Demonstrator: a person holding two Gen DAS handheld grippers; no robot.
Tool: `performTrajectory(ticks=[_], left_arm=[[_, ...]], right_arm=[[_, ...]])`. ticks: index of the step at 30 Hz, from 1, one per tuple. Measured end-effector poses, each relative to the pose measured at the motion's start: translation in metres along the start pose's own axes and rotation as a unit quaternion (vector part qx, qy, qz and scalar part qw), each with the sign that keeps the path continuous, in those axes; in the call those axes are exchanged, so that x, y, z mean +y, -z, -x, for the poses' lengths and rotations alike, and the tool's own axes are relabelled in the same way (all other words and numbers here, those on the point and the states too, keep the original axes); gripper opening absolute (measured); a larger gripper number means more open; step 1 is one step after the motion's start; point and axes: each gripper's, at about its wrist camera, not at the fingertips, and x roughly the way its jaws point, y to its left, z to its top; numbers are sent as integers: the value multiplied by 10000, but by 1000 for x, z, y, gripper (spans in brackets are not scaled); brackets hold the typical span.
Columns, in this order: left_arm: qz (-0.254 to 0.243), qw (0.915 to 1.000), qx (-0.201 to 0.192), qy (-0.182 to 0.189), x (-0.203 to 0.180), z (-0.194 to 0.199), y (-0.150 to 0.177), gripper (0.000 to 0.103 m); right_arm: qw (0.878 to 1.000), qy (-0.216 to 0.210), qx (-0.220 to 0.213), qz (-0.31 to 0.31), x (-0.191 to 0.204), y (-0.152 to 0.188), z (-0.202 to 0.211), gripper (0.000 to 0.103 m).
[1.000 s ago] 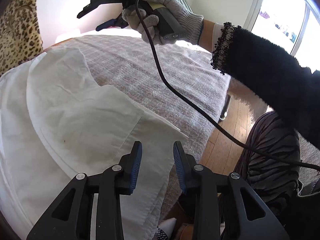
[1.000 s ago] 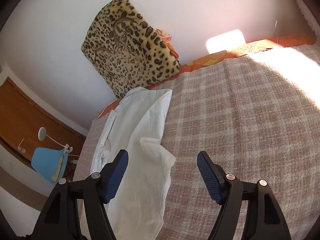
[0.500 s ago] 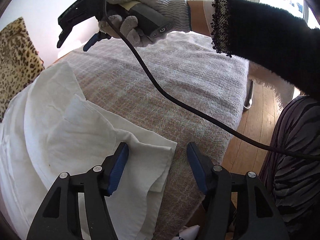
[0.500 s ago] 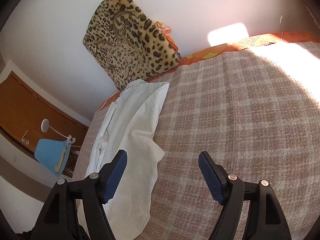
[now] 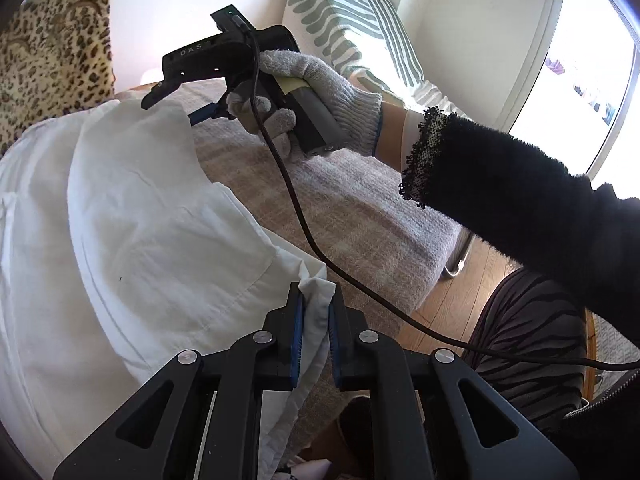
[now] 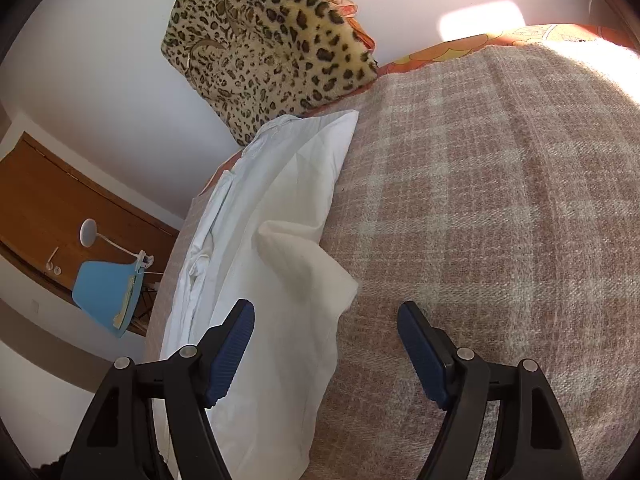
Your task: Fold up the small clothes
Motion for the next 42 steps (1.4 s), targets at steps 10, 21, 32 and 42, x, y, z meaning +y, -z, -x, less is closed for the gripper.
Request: performTrajectory(ticks=[10,21,32,42], left_arm=[[276,9990,-174,309,8,8,7,10],[938,9922,-521,639,33,25,26,9],[1468,9819,-835,858,58,49,56,6],[1935,9723,-1082,734,84,71,82,4]], right_arm=[[9969,749,-115,-232,12,-11,-2,1],[9798,1981,-74,280,75,-34,5,0],[9591,2656,155,970,156,-44,-19,0],[9432,2776,652,1703,227,-40,-91,0]])
